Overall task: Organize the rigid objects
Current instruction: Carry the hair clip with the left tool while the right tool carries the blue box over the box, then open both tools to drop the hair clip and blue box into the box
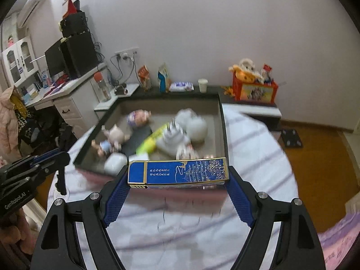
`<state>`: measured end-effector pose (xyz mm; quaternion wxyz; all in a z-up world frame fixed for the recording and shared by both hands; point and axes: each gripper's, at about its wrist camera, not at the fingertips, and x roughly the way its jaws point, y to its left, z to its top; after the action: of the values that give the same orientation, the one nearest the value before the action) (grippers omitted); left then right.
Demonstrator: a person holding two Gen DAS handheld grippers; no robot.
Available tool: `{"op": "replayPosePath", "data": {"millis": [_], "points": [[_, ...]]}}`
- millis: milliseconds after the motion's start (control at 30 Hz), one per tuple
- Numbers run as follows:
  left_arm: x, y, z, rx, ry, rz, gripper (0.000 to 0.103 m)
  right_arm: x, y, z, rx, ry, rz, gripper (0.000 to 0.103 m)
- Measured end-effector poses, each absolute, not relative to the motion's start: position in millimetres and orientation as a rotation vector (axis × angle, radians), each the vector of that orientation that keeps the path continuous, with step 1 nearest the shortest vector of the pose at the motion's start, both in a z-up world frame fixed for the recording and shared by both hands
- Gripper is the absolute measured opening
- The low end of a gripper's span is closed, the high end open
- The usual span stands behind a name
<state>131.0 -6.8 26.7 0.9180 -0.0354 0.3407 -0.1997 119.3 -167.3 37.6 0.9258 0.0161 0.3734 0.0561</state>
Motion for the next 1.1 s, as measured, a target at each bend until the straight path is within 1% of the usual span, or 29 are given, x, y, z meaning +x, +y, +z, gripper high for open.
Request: {"op": "replayPosePath", "data": {"millis": [133, 267, 400, 533, 733, 1100], "points": [[176, -23, 33, -0.055, 0.718, -0.423, 0.019, 161, -167, 46, 0.037, 0.772, 0.141, 0.083], [223, -35, 24, -0.047, 0.765, -0.412, 0.019, 210, -169, 43, 0.052, 0.811, 0.158, 0.083], [274, -36, 7, -0.064, 0.835, -0.390, 0.019, 263, -168, 27, 0.047, 0.879, 0.171, 0.083], [304, -37, -6, -0.065, 0.879, -0.372, 0.019, 297, -167, 8, 0.051, 0.935, 0.180, 0.083], [325, -42, -19, -0.052, 0.913, -0.344, 0.019, 326, -167, -15, 0.054, 0.998, 0.196, 0.083], [331, -43, -33, -0.024, 0.941, -0.318, 0.020, 338, -160, -36, 0.043, 1.057, 0.199, 0.084]]}}
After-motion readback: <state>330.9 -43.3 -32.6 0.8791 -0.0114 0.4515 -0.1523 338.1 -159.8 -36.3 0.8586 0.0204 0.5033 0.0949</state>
